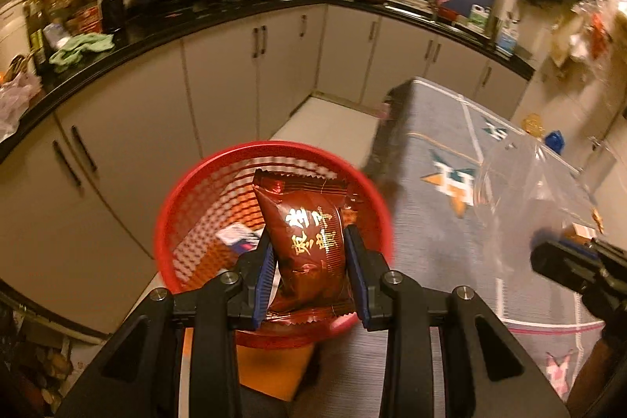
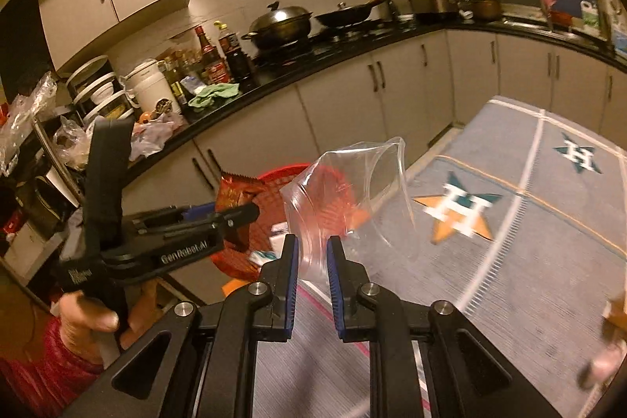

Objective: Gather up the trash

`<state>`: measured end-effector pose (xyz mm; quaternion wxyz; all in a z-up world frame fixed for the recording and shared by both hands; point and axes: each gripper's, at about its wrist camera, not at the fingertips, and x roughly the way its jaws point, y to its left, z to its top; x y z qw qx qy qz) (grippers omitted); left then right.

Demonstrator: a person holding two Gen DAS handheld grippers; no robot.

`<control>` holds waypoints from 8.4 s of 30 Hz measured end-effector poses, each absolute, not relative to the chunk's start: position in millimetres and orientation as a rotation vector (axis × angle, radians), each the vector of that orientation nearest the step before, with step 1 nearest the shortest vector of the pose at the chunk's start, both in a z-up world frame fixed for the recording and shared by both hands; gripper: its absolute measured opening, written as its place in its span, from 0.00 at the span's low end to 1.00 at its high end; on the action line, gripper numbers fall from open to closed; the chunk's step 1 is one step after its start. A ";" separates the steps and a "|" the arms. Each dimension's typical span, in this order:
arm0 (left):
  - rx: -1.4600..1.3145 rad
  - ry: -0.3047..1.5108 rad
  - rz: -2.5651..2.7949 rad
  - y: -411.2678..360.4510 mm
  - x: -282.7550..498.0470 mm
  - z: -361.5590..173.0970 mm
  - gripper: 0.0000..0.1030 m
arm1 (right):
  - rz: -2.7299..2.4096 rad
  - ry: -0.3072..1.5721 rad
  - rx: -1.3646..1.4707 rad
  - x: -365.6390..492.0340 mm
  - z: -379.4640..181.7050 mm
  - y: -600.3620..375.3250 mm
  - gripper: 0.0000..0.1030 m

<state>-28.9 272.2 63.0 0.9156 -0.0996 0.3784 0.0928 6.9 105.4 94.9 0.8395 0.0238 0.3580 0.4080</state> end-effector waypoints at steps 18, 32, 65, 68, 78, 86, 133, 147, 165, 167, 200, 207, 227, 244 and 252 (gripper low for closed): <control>-0.245 0.834 0.241 316.6 -14.5 21.9 0.32 | 0.912 0.935 0.179 68.8 54.9 192.9 0.19; -0.241 0.789 0.231 306.1 -22.0 38.7 0.47 | 0.861 0.855 0.254 55.7 81.7 134.1 0.44; 0.084 0.830 -0.144 35.6 -31.7 46.7 0.55 | 0.222 0.821 0.575 -12.4 53.3 -241.0 0.54; 0.105 0.832 -0.154 25.4 -30.7 44.3 0.55 | 0.204 0.855 0.577 -0.7 45.3 -242.6 0.54; 0.110 0.850 -0.144 23.6 -23.4 38.6 0.55 | 0.211 0.910 0.565 28.5 27.5 -229.3 0.54; 0.104 0.862 -0.141 25.5 -19.0 34.9 0.56 | 0.224 0.911 0.547 34.4 18.5 -223.3 0.52; 0.335 0.840 -0.471 -98.8 61.4 40.1 0.20 | 0.067 0.631 0.709 -26.0 56.3 -291.7 0.26; 0.083 0.765 -0.306 68.8 -5.0 91.7 0.20 | 0.306 0.717 0.498 -8.9 97.3 -149.7 0.26; -0.084 0.833 0.100 301.3 -40.5 49.8 0.20 | 0.640 0.845 0.136 53.3 85.6 139.4 0.28; -0.108 0.844 0.113 310.3 -41.3 41.2 0.20 | 0.652 0.863 0.102 60.5 77.4 160.6 0.33; -0.053 0.585 0.467 187.7 -161.4 78.1 0.95 | 0.421 0.652 -0.047 -119.9 74.5 3.4 0.87; -0.008 0.589 0.478 176.7 -165.1 75.1 0.97 | 0.422 0.644 -0.034 -123.1 77.7 -1.8 0.89; -0.039 0.596 0.475 188.4 -168.2 67.1 0.97 | 0.423 0.677 -0.060 -121.0 69.9 11.7 0.91; -0.050 0.610 0.464 191.8 -165.8 65.8 0.97 | 0.414 0.686 -0.045 -124.2 69.5 8.9 0.91; -0.052 0.614 0.465 191.7 -164.4 64.6 0.97 | 0.413 0.687 -0.044 -124.4 69.3 9.0 0.91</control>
